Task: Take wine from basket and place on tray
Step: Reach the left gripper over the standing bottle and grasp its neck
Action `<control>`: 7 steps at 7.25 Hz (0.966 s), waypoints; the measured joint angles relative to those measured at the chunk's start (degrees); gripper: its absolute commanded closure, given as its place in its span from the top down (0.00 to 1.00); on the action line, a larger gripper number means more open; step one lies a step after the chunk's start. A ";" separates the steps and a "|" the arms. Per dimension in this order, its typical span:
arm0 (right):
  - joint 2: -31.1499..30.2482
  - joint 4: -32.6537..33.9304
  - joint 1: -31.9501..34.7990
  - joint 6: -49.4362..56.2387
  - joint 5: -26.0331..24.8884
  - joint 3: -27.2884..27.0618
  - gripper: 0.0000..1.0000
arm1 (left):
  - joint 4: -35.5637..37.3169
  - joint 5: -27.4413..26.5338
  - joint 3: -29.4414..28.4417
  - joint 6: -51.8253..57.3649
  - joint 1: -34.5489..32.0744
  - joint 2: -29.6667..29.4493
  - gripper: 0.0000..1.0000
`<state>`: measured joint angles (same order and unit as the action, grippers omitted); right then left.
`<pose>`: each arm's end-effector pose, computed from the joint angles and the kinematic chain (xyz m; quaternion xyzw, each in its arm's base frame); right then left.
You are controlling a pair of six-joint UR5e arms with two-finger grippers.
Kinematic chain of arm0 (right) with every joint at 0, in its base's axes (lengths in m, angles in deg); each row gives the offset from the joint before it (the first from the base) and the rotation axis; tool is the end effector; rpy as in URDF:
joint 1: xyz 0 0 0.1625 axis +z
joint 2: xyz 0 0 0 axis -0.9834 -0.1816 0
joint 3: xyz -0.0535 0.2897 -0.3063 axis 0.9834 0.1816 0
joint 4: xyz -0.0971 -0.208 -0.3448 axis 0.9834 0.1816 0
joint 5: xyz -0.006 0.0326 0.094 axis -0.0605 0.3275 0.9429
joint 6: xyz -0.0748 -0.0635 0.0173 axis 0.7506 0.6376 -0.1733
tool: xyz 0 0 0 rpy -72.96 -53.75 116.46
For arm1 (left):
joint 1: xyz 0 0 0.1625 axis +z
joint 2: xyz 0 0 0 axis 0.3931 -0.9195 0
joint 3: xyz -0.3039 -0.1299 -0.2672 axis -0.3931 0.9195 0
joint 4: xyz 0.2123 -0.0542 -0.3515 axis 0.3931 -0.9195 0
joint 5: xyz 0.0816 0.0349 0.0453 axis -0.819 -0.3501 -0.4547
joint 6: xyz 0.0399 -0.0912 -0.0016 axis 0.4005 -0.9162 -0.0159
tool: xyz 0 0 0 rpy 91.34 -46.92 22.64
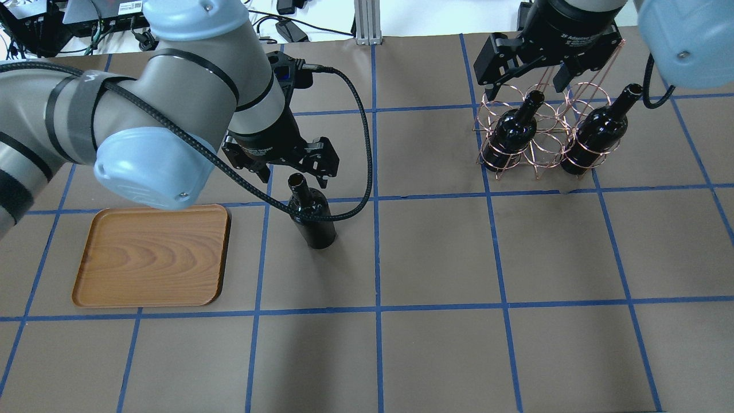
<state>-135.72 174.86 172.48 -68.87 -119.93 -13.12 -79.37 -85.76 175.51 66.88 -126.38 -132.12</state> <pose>0.1615 -0.4991 0.5311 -0.0516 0.9962 -0.0698 0.0125 -0.2514 -0.4625 0.4106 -0.0871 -0.9958 -0.0036 0.0279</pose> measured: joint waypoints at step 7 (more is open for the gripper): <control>-0.05 0.00 0.12 -0.07 0.12 -0.29 1.00 | 3.05 -0.31 1.43 1.20 0.04 -3.88 0.49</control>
<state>-135.77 174.86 172.61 -68.94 -119.81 -13.41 -76.32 -86.06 176.95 68.08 -126.34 -136.00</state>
